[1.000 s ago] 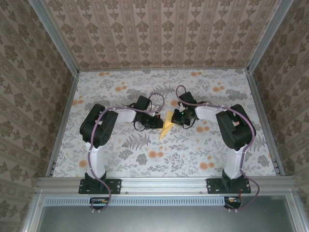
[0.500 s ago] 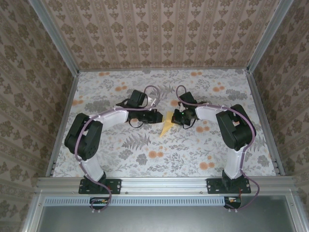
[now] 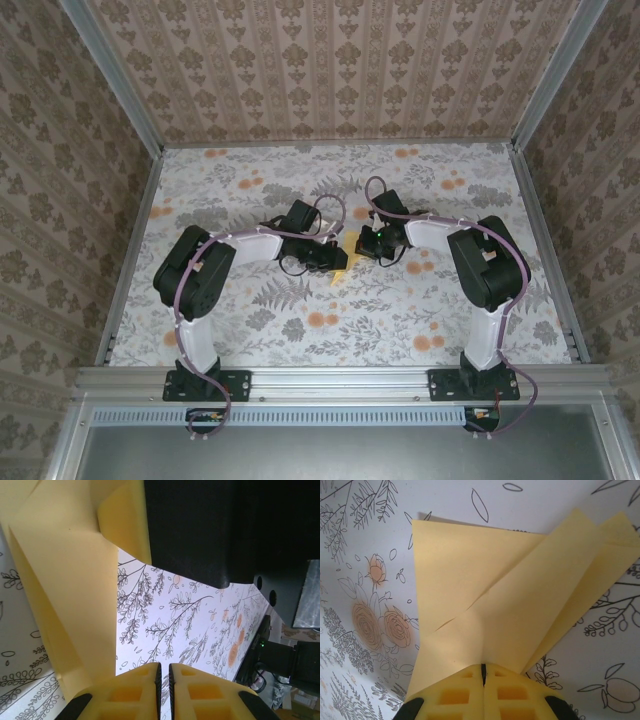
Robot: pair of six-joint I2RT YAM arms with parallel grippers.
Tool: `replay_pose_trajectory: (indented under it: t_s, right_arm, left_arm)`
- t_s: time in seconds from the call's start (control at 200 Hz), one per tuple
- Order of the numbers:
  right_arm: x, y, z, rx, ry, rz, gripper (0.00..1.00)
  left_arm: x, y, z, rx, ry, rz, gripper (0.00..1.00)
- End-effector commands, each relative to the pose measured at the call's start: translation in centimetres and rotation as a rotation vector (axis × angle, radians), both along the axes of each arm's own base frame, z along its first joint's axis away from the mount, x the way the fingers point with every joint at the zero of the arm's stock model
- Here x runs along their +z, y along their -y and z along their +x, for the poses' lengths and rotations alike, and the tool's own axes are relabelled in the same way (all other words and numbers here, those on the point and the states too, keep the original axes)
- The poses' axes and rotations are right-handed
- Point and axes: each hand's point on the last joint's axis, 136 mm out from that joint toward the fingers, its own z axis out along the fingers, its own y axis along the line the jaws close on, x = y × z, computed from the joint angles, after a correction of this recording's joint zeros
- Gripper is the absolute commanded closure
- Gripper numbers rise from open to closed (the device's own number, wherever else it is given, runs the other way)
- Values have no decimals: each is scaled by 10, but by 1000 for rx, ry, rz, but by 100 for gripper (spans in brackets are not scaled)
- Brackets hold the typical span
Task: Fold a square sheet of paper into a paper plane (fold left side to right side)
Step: Fold the wing for the fifth time at the center of the table.
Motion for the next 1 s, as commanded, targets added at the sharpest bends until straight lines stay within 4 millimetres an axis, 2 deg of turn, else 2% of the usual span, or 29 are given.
replay_pose_trajectory:
  t_s: [0.0,0.37,0.765,0.995]
  right_arm:
    - [-25,17,-20,-9,-84,-74,96]
    - [-23,17,-19,-4,-81,-75,96]
    - [-22,16,-18,3,-81,-75,96]
    - [-15,12,-13,11,-53,-55,96]
  left_arm:
    - [-14,-5,-2,10,-23,24,86]
    - [-34,-11,-8,8,-43,81,86]
    - [-47,-14,-13,1,-56,120,86]
    - [-51,-16,-19,-2,-61,141,87]
